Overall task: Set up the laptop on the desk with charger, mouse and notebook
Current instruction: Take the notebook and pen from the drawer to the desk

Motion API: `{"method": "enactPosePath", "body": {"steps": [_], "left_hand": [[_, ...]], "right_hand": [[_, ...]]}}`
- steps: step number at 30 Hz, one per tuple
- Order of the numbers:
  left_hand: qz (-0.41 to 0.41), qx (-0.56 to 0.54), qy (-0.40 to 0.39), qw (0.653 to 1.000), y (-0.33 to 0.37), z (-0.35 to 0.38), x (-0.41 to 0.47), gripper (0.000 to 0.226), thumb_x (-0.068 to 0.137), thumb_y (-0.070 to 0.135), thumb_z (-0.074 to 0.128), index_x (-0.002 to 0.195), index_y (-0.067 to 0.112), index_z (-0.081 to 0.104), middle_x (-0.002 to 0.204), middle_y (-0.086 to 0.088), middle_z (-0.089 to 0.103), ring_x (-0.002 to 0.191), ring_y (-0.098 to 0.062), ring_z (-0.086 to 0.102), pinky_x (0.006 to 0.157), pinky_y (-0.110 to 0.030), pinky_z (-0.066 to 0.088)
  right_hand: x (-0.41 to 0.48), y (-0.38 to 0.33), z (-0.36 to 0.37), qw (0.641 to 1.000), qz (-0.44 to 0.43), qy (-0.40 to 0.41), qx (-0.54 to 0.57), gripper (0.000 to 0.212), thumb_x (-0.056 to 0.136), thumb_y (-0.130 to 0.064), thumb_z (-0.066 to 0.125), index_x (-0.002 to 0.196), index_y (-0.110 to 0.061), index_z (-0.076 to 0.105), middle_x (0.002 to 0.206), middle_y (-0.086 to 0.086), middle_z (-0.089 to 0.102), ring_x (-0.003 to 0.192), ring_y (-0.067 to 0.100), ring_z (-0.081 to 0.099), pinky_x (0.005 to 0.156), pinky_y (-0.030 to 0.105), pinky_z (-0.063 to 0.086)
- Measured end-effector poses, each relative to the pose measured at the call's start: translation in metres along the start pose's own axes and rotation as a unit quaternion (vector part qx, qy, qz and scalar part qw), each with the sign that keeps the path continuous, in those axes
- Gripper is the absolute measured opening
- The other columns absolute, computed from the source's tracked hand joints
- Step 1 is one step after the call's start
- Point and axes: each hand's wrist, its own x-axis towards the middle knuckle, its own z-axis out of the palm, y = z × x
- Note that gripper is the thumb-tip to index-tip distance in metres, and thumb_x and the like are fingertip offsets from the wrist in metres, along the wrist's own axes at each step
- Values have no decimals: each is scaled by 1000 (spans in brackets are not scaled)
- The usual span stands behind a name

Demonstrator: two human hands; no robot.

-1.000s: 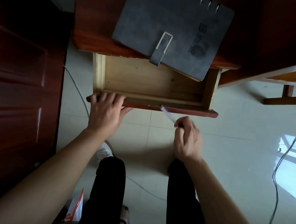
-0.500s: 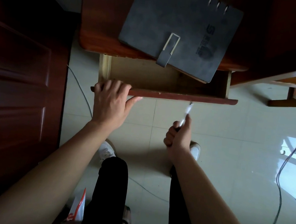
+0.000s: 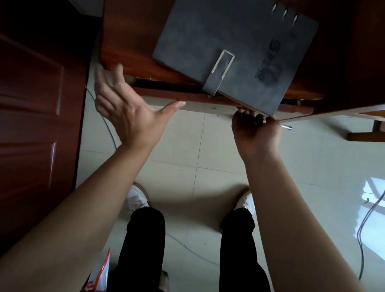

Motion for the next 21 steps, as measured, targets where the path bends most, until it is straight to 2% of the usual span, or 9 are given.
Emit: {"method": "enactPosePath", "body": {"steps": [3, 6, 10, 13, 15, 16, 18, 19, 21], "left_hand": [[63, 10, 18, 998, 8, 2, 18, 123, 54, 95, 59, 139, 6, 49, 147, -25, 40, 134, -40, 42, 103, -51, 34], [100, 44, 4, 994, 11, 7, 38, 113, 54, 97, 54, 131, 15, 55, 139, -18, 50, 131, -38, 45, 105, -53, 31], [104, 96, 22, 990, 14, 11, 52, 103, 52, 91, 61, 121, 15, 57, 124, -15, 57, 117, -37, 53, 100, -52, 37], [110, 121, 3, 987, 11, 12, 47, 98, 55, 79, 66, 127, 14, 53, 130, -18, 54, 124, -38, 49, 106, -57, 34], [118, 127, -11, 985, 9, 12, 45, 97, 59, 77, 65, 130, 12, 50, 134, -21, 52, 127, -41, 46, 108, -60, 30], [124, 132, -19, 983, 9, 11, 46, 96, 61, 76, 64, 131, 11, 49, 135, -22, 51, 128, -42, 45, 108, -62, 30], [142, 143, -28, 979, 8, 9, 48, 92, 65, 70, 64, 133, 11, 44, 136, -23, 49, 128, -43, 44, 107, -63, 30], [151, 149, -30, 977, 7, 8, 49, 89, 66, 67, 65, 133, 12, 42, 136, -23, 49, 128, -44, 44, 106, -63, 31], [167, 161, -36, 972, 5, 7, 51, 84, 68, 58, 65, 133, 12, 39, 135, -24, 48, 127, -44, 44, 105, -63, 32]], "right_hand": [[4, -4, 13, 998, -12, -38, -49, 35, 104, -11, 30, 97, -12, 64, 86, 7, 73, 78, 24, 68, 69, 28, 55], [9, -10, 19, 992, -18, -44, -121, 33, 103, -14, 34, 105, -14, 66, 103, 8, 73, 97, 28, 68, 93, 36, 54], [16, -12, 18, 984, -36, -30, -172, 28, 98, -3, 34, 96, -9, 62, 92, 11, 66, 83, 28, 61, 75, 33, 50], [12, -8, 5, 985, -18, -54, -164, 30, 99, -3, 35, 98, -10, 65, 98, 11, 68, 88, 26, 64, 81, 35, 51], [6, 0, -2, 984, 16, -39, -174, 29, 104, -8, 36, 101, -15, 65, 106, 7, 67, 94, 21, 66, 84, 34, 51], [2, 6, -5, 983, 33, -26, -181, 27, 105, -10, 38, 97, -16, 63, 102, 5, 66, 89, 17, 66, 79, 30, 50], [-9, 24, -11, 980, 73, -12, -187, 23, 106, -10, 41, 91, -20, 55, 83, -2, 59, 65, 8, 57, 63, 22, 40], [-16, 34, -13, 979, 94, -9, -182, 22, 105, -8, 40, 93, -22, 53, 78, -4, 56, 57, 6, 50, 58, 21, 34], [-32, 51, -15, 979, 124, -14, -159, 28, 101, 1, 42, 105, -23, 56, 82, -3, 57, 54, 5, 45, 56, 19, 32]]}}
